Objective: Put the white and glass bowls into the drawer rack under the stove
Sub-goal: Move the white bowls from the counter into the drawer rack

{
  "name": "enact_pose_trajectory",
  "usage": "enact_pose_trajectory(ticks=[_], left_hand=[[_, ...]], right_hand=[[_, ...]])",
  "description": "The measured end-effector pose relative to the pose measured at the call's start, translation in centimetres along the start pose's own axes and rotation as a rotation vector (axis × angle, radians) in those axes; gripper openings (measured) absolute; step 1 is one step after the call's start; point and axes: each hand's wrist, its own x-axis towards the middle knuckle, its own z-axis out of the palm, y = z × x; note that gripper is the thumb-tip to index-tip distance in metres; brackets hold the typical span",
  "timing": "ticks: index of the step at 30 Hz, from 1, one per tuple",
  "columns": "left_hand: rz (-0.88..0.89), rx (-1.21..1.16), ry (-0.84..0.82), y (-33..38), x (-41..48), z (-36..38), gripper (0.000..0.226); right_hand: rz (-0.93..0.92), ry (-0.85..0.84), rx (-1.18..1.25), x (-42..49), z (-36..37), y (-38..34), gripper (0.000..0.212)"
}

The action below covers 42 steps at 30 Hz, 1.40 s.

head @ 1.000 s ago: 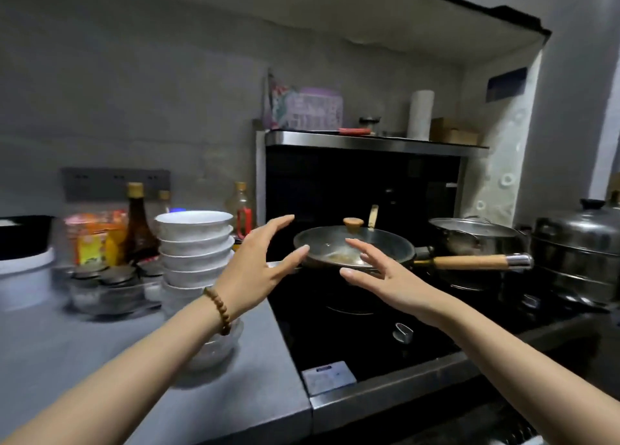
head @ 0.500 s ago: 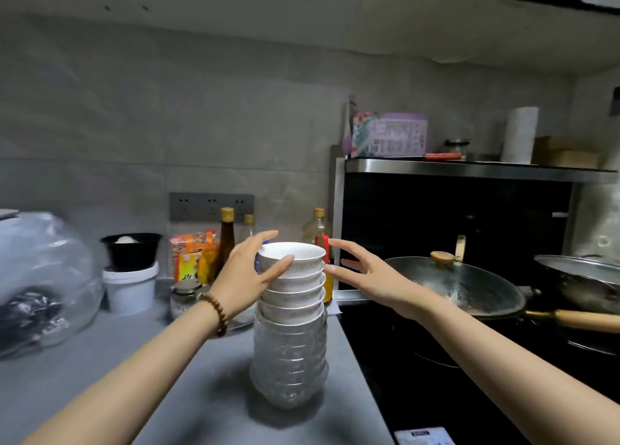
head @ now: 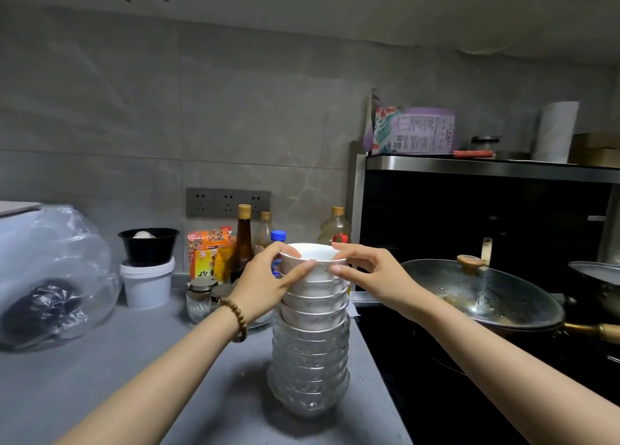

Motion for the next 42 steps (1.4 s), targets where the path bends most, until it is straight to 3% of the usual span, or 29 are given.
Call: enact_pose_trajectory(ticks=[7,11,14,17,19,25,32,37,42], left_hand=[[0.084,-0.132,0.089,0.8,0.4,0.5,0.037],[0.156,-0.206,0.137,2.2,0.8,0.7,0.042],[0.204,-0.285,0.151,3.9,0.5,1.7,0.046],[0.208,-0.345,0.12,5.7,0.0,3.3,0.047],[0.191,-0.386,0.076,7.2,-0.6,5.2,0.048],[0.079,-0.518,-0.148,11.1,-3.2,12.8,0.046],[-0.113,-0.566,-0.466,12.7,-8.5,23.8,0.085],[-0.248,-0.605,-0.626,11.7,-13.6,32.2,0.065],[-0.45,-0.656,-0.756,8.8,-18.3,38.9,0.065]], right_hand=[[-0.047,0.053,0.031,0.5,-0.1,-0.4,0.005],[-0.096,0.105,0.084,0.4,-1.0,-2.2,0.008],[-0.116,0.15,0.063,-0.6,-2.3,-3.6,0.025],[-0.1,0.201,-0.084,-2.5,-4.3,-4.6,0.022],[-0.084,0.206,-0.153,-4.6,-6.0,-5.2,0.019],[0.007,0.171,-0.066,-13.2,-11.6,-5.3,0.016],[0.267,0.315,0.066,-25.6,-16.4,-0.9,0.028],[0.482,0.457,0.144,-33.2,-18.1,4.0,0.036],[0.695,0.499,0.18,-39.4,-17.9,9.8,0.041]])
